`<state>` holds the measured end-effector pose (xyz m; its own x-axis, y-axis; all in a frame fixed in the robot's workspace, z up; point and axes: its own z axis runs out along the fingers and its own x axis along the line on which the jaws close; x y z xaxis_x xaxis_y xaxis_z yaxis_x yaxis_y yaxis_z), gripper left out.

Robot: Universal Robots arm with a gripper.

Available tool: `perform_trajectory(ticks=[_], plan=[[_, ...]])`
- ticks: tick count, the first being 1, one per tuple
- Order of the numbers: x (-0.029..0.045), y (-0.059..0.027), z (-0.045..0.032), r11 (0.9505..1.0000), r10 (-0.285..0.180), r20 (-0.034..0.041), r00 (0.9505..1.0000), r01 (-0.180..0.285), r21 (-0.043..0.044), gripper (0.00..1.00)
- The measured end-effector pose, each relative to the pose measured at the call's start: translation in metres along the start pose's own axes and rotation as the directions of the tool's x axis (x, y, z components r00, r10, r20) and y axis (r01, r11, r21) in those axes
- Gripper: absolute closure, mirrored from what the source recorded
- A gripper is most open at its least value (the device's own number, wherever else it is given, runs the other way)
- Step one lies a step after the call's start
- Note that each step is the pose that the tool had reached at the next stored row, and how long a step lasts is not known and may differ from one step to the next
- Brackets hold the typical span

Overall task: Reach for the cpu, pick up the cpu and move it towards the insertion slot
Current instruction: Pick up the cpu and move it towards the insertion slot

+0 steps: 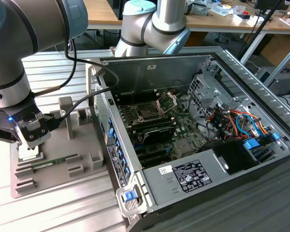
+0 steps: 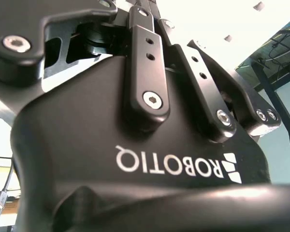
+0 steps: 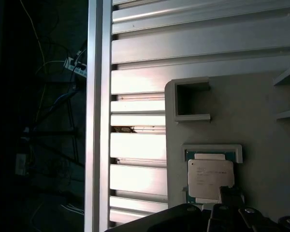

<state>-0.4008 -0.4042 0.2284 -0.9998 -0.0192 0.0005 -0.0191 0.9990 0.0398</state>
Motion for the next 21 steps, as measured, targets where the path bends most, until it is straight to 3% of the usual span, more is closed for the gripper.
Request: perform_trajectory(ticks=[21], plan=[[0.0000,-0.0002,0.0050,1.0000,0.000,0.0000,1.0000,0.000,0.0000,0.89]])
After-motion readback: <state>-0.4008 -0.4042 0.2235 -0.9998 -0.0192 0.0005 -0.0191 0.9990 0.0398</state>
